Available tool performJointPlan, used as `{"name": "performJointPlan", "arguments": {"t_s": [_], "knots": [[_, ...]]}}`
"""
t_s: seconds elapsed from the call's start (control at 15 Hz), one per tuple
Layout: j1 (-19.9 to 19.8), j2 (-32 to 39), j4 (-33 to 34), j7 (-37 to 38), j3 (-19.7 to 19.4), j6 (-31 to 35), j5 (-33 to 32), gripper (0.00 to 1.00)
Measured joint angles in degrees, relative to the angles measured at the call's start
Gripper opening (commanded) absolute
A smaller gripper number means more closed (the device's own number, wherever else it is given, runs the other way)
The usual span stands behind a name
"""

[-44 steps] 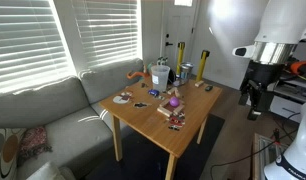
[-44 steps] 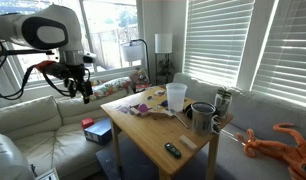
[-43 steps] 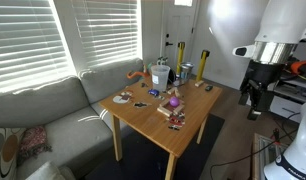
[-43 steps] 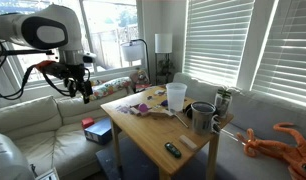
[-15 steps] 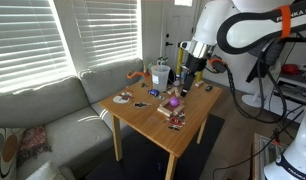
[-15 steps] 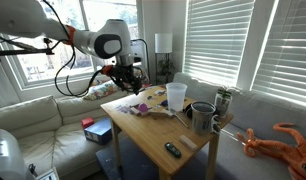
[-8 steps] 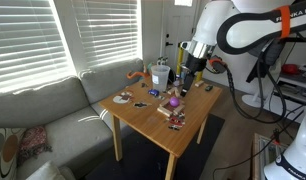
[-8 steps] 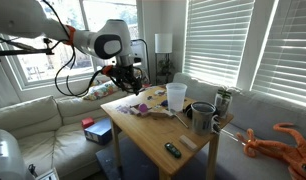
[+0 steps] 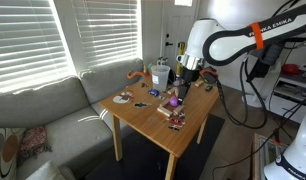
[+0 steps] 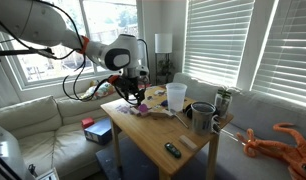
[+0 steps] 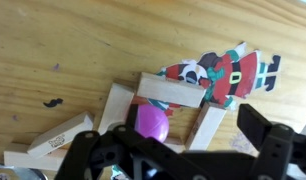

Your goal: Stack all the wooden blocks forming a square on top of the wooden block on the left, pick up the purple ball and put it in the clear frost cold cup

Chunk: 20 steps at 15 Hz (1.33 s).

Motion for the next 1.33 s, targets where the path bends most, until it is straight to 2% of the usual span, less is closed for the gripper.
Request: {"name": "performJointPlan", "arguments": {"t_s": [1.13, 1.33], "knots": [[0.0, 5.6, 0.0, 5.8, 0.3, 0.0, -0.4, 1.0], [0.0, 5.9, 0.0, 6.5, 0.3, 0.0, -0.5, 0.95]]}}
